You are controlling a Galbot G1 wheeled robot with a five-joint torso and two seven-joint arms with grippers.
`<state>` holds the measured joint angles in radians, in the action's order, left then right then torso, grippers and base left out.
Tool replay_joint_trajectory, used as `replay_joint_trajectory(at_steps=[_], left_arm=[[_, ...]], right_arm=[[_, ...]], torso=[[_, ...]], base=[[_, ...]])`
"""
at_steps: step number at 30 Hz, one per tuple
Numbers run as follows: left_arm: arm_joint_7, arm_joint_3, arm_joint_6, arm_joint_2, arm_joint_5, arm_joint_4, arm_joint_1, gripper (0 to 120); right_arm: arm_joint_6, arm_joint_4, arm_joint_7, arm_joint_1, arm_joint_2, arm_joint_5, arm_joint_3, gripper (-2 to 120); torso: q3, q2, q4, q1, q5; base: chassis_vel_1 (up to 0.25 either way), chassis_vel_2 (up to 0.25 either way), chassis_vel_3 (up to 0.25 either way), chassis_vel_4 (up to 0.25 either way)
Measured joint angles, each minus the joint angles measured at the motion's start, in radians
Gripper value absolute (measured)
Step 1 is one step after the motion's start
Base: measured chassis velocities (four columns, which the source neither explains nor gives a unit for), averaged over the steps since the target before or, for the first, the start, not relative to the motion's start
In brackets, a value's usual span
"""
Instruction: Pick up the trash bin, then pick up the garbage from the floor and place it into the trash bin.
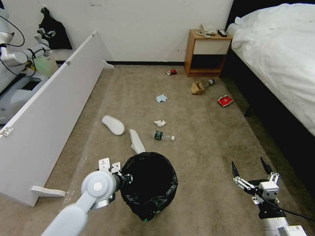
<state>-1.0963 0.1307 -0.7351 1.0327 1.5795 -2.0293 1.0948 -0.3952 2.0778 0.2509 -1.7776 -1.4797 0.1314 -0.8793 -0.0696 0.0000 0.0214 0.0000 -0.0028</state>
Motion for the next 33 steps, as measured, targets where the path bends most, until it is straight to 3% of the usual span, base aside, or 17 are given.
replay_joint_trajectory(at_steps=[2,5,16,22,27,28,33], left_arm=[[-0.003,-0.001,0.0,0.005,-0.002,0.002,0.0,7],[-0.005,-0.002,0.0,0.006,-0.003,0.003,0.0,1],[0.02,0.008,0.0,0.016,-0.034,0.002,0.019,1],[0.063,0.025,0.002,0.018,-0.074,-0.006,0.034,1],[0.105,0.06,0.015,0.018,-0.124,-0.037,0.059,1],[0.141,0.085,0.016,0.016,-0.169,-0.053,0.075,1],[0.203,0.134,0.028,0.01,-0.25,-0.079,0.101,1]], right_arm=[[0.0,0.0,-0.001,0.003,-0.001,0.0,0.0,100],[-0.001,0.0,-0.002,0.004,-0.001,0.001,0.0,100],[-0.004,0.004,-0.003,0.007,-0.003,0.002,-0.005,100],[-0.006,0.006,-0.003,0.009,-0.002,0.003,-0.006,100],[-0.01,0.007,-0.002,0.009,-0.001,0.002,-0.006,100],[-0.011,0.006,-0.002,0.011,0.0,0.002,-0.005,100],[-0.011,0.008,-0.003,0.016,0.006,0.003,-0.003,100]], torso=[[0.0,0.0,0.0002,0.0,0.0],[0.0,0.0,0.0004,0.0,-0.0001],[0.0,0.0,0.0,0.0,0.0001],[0.0,0.0,0.0004,0.0,-0.0006],[0.0,0.0,0.0004,0.0,-0.0005],[0.0,0.0,0.0001,0.0,-0.0003],[0.0,0.0,0.0001,0.0,-0.0002]], base=[[0.0,0.0,0.0,0.0],[0.0,0.0,0.0,0.0],[0.0,0.0,0.0,0.0],[0.0,0.0,0.0,0.0],[0.0,0.0,0.0,0.0],[0.0,0.0,0.0,0.0],[0.0,0.0,0.0,0.0]])
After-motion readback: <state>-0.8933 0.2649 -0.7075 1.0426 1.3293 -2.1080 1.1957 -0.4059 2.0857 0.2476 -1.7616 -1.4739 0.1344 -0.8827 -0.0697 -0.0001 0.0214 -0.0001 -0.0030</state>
